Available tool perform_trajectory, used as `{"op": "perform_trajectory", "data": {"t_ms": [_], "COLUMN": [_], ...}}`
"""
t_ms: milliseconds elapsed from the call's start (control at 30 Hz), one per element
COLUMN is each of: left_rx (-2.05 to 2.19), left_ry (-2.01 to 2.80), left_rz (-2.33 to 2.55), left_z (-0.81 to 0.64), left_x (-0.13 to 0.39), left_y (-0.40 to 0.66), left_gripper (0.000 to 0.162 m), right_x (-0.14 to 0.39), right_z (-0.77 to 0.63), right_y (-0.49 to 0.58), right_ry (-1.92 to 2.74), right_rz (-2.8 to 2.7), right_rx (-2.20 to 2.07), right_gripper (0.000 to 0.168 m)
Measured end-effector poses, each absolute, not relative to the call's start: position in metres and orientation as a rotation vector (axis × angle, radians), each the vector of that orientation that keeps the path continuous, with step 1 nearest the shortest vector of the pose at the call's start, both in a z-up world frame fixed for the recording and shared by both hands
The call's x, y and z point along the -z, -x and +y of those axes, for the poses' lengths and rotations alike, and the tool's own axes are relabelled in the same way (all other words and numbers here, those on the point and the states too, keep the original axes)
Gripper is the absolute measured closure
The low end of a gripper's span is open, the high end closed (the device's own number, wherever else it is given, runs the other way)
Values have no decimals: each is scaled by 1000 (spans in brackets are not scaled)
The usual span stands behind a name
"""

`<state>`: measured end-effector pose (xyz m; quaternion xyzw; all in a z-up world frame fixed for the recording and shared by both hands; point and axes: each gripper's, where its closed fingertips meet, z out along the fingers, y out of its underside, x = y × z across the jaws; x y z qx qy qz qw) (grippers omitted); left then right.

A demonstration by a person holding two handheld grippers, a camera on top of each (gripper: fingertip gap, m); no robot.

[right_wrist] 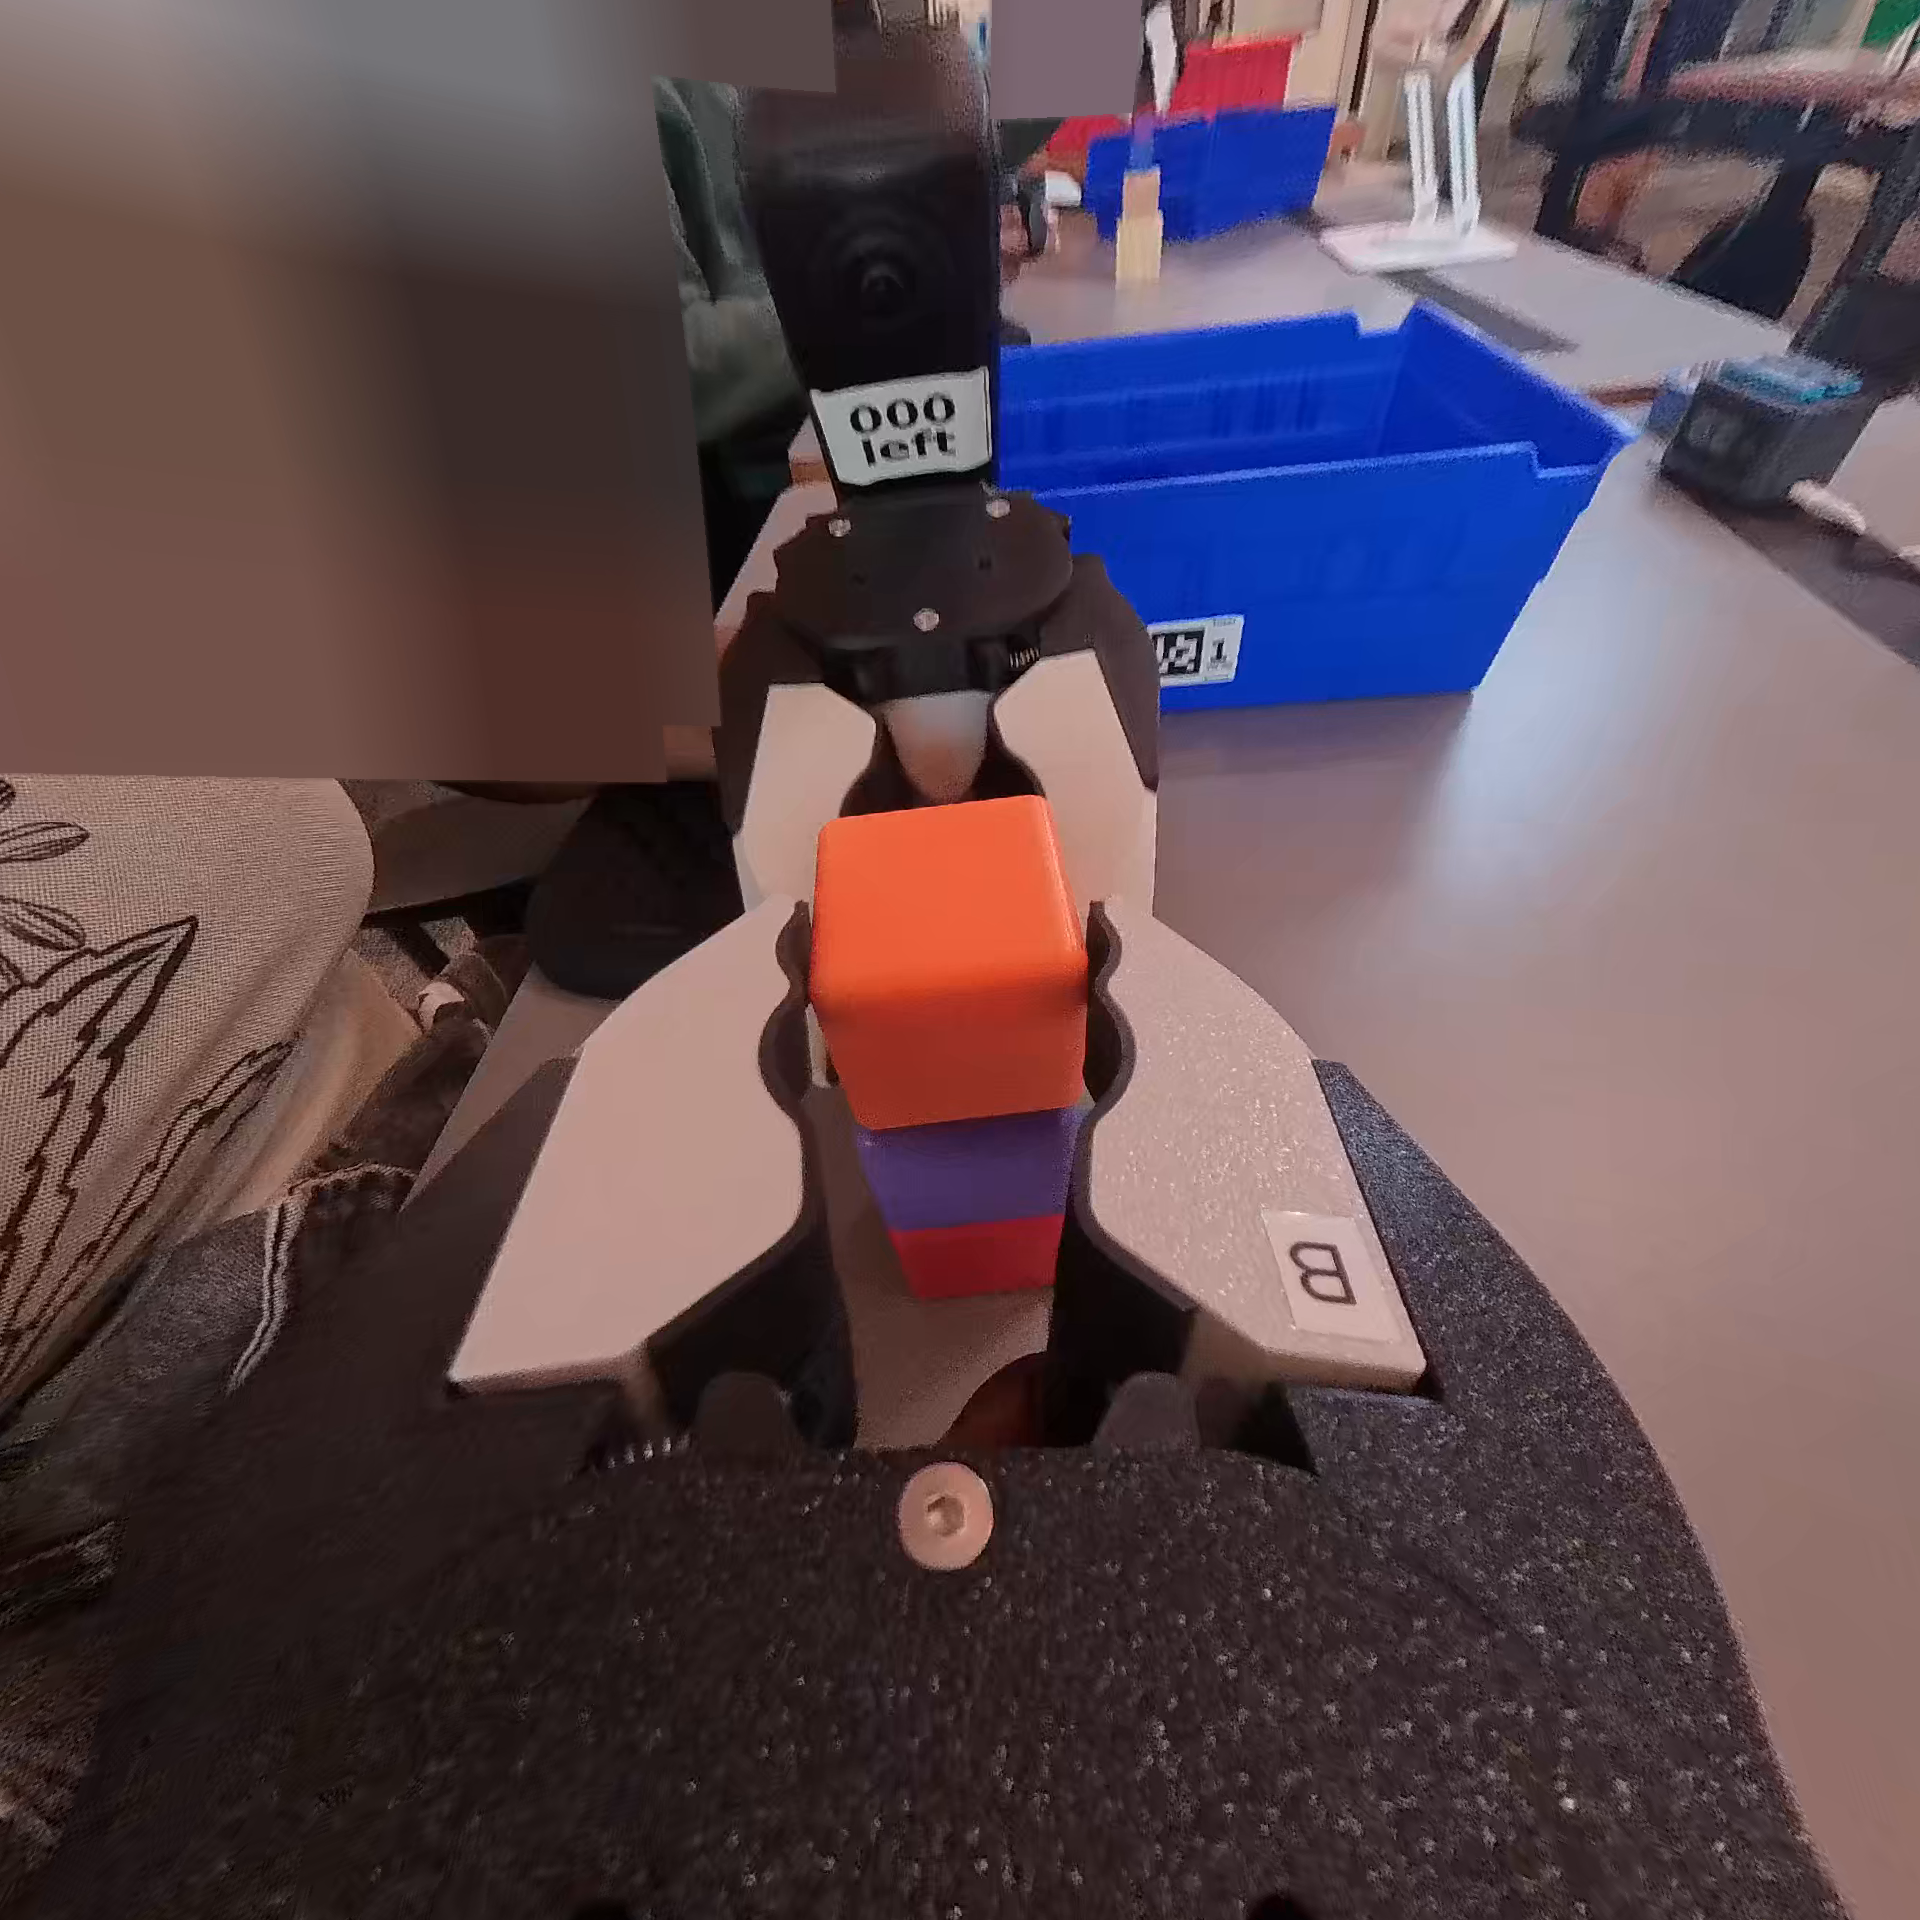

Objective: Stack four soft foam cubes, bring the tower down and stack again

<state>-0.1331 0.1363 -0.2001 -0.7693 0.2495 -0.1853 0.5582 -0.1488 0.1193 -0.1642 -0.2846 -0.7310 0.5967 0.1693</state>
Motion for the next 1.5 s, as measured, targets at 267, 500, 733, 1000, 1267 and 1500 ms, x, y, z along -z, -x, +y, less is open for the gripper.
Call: {"op": "perform_trajectory", "data": {"t_ms": [267,500,733,1000,1267,1500], "left_rx": [440,389,372,404,349,390], "left_ry": [1852,1877,1881,1880,1954,1958], "left_rz": [626,655,660,651,709,673], "left_z": [136,135,135,135,138,140], "left_x": [203,207,208,209,232,233], "left_y": [131,133,133,133,131,130], "left_gripper": [111,111,111,111,109,112], "right_x": [165,165,165,165,167,165], "right_z": [121,120,120,119,119,122], "right_y": [147,146,146,147,149,149], "right_ry": [684,677,678,678,711,731], "right_rz": [-2005,-1993,-1993,-1988,-2014,-2039], "right_rx": [-1676,-1682,-1675,-1677,-1624,-1534], "right_gripper": [119,119,119,119,119,119]}}
